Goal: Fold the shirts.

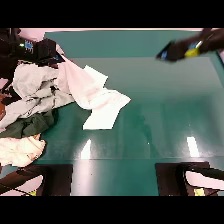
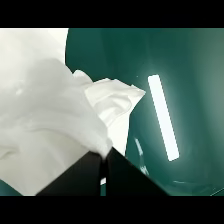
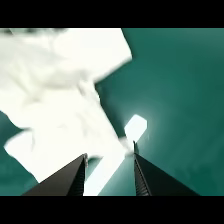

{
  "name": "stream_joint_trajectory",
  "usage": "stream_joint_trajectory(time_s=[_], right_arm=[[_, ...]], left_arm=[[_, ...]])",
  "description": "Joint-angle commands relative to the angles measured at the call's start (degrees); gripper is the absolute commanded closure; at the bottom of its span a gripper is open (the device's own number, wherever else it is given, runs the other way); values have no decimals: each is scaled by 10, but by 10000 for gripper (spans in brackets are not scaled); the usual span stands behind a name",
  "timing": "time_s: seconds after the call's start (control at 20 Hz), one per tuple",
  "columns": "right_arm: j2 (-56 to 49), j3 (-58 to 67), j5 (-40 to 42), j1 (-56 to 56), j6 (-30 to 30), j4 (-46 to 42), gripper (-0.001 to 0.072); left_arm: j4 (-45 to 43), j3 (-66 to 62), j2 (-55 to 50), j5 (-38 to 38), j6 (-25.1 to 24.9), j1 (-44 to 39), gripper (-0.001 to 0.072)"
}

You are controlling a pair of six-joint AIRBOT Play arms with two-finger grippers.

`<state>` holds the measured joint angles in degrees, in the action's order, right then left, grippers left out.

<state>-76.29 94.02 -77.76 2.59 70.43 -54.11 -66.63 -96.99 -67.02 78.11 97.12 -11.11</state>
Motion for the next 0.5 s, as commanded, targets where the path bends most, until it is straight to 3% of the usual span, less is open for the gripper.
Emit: stream_joint_trajectory(time_s=[0.0,0.2,0.45], right_arm=[[2,-157,45,26,-13,-53,370],[-5,-289,108,30,-123,22,368],[-56,-336,200,76,-210,40,329]], left_arm=[[-20,3,0,24,-1,0,680],[-24,3,0,24,-1,0,680],[-40,3,0,34,-1,0,680]])
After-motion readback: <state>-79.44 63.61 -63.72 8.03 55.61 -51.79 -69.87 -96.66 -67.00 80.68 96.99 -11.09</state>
